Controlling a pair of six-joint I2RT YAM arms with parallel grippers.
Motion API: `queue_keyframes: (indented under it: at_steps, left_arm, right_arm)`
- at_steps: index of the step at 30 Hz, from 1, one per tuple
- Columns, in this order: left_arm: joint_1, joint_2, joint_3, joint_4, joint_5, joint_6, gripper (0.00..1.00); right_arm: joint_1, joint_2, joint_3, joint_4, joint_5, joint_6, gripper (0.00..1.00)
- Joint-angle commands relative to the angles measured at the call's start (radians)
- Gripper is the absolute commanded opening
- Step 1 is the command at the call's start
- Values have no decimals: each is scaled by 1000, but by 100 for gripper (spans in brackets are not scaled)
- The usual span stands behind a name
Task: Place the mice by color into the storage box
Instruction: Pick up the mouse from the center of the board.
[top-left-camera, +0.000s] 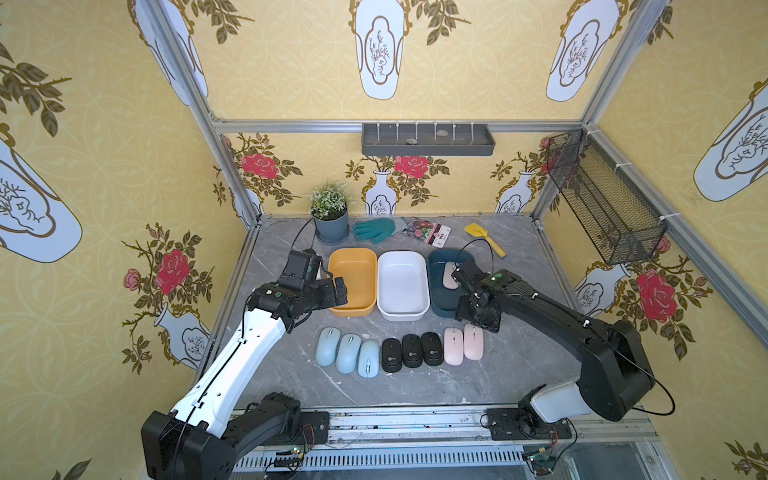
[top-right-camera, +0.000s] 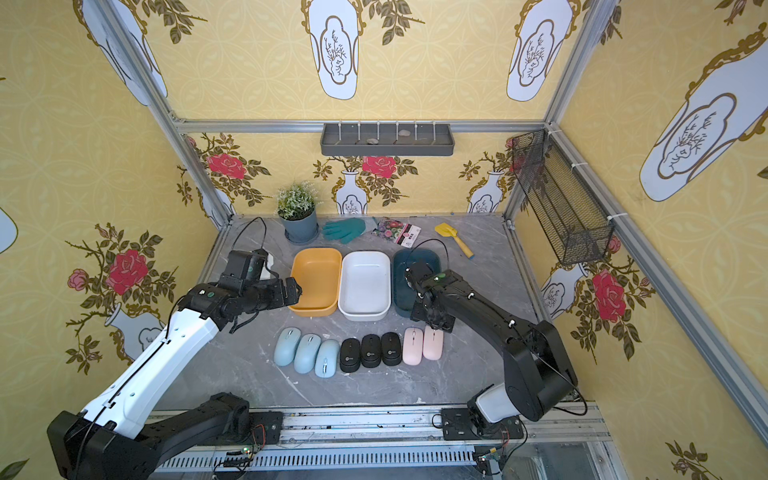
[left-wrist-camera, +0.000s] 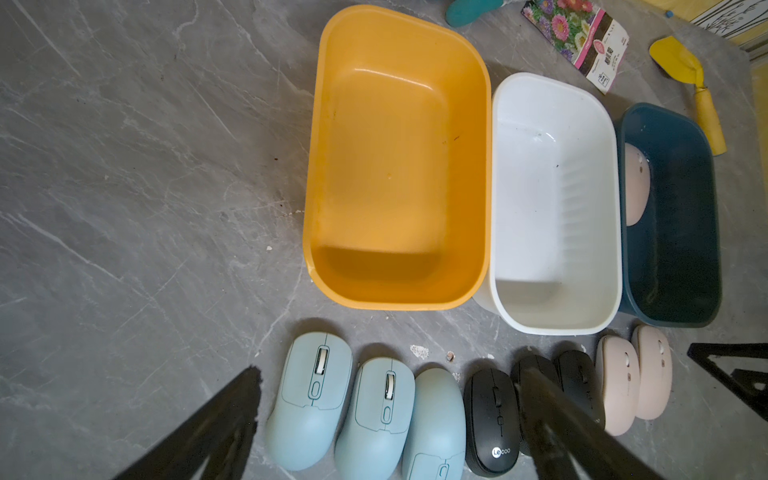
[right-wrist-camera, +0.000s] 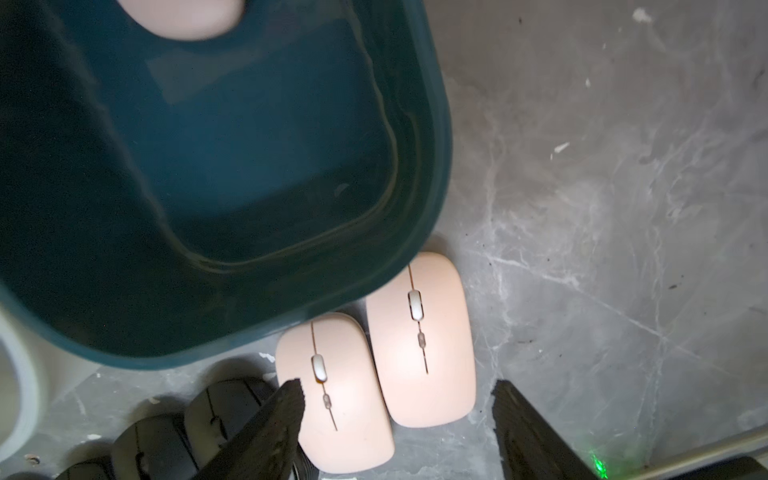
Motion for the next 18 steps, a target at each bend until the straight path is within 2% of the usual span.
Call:
queue_keyframes:
  at_steps: [1, 8, 18]
  left_arm:
    - [-2, -1, 1, 7, 12, 5, 98]
    - [-2, -21, -10, -12, 5, -8, 98]
    - [-2, -21, 0, -28, -7, -17, 98]
  right_arm:
    - [6, -13, -44, 25, -42, 55, 74]
    - [3, -6, -145, 98, -62, 63, 74]
    - [-36, 22, -192, 156, -64, 33, 74]
